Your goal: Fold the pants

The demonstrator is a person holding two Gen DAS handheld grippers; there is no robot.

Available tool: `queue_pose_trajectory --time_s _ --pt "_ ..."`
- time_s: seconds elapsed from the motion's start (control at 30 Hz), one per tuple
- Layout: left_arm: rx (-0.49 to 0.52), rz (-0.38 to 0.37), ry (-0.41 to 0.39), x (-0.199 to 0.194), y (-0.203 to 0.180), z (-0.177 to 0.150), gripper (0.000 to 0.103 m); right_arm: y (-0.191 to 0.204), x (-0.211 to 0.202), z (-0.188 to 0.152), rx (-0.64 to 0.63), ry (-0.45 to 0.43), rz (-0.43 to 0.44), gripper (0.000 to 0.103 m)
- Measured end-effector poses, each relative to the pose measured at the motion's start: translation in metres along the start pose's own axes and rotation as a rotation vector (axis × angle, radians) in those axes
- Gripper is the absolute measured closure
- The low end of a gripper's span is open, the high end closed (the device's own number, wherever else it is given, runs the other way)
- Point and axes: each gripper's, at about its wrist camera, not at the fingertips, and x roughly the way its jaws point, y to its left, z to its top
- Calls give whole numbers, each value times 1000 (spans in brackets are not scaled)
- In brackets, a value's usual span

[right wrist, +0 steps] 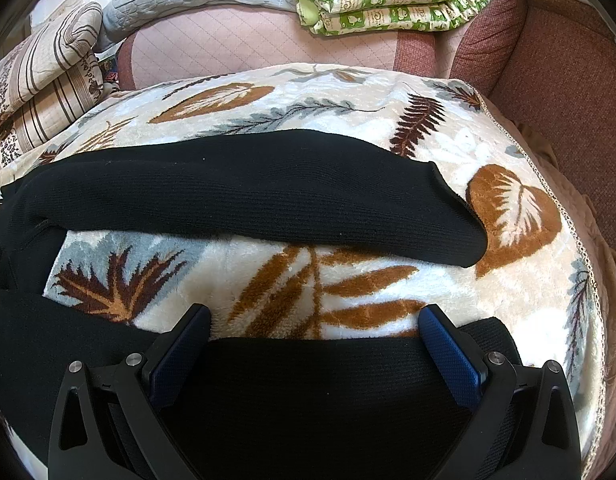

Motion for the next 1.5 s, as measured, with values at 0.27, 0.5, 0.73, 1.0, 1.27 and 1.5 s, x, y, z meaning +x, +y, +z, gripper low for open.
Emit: queue_pose_trajectory --time_s 0.27,0.5,0.73,1.0,1.27,1.5 --pt "0 -2 -21 -3 1 1 16 0 0 0 1 1 0 1" --pt "62 -13 -196 -35 -11 3 16 0 0 0 1 1 0 1" --pt "203 29 -210 -41 -36 4 16 0 0 1 1 2 -1 1" --pt "150 42 -221 -43 -17 7 16 -1 0 2 7 2 4 1" --pt "58 -115 -125 -26 -7 5 16 -4 1 5 4 24 17 1" --pt "16 -172 -216 -66 36 58 14 -11 -16 0 -31 84 116 1"
